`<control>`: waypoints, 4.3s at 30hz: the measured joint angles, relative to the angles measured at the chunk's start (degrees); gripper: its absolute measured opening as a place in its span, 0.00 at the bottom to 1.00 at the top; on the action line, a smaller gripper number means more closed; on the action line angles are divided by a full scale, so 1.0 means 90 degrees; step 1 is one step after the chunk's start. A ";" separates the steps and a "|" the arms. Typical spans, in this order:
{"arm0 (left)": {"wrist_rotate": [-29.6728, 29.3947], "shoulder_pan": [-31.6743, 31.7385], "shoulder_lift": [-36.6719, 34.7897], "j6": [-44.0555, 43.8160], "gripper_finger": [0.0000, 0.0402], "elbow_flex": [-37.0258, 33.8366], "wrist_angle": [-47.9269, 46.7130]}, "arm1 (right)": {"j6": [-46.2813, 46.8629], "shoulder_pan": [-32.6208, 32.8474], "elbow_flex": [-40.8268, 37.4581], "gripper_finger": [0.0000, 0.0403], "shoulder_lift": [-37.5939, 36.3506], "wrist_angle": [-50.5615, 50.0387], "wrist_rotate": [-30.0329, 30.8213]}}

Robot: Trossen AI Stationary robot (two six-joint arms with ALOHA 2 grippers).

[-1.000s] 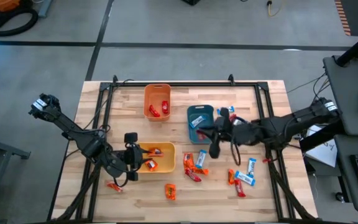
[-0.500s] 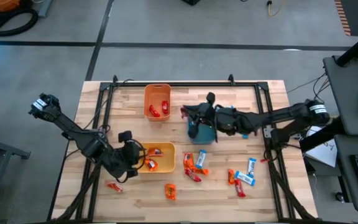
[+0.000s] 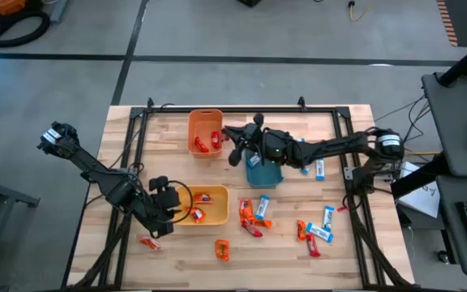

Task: Organize candy in baskets
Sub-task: Put the red chocolate into the orange bin, then put the orange chocolate into the yellow bin

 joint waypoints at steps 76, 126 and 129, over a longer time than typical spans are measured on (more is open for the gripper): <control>0.3706 -0.0598 -0.0002 -0.1434 0.23 0.0005 0.0024 | -0.0066 0.0576 0.1708 0.46 0.0119 -0.4306 -0.0014; 0.2914 -0.2033 0.2936 -0.1537 0.37 0.0211 -0.0080 | 0.0676 0.2323 0.1659 0.45 -0.1097 -0.6716 0.0053; 0.2931 -0.2033 0.2941 -0.1574 0.34 0.0255 -0.0100 | 0.0733 0.2323 0.1639 0.45 -0.1095 -0.6716 0.0056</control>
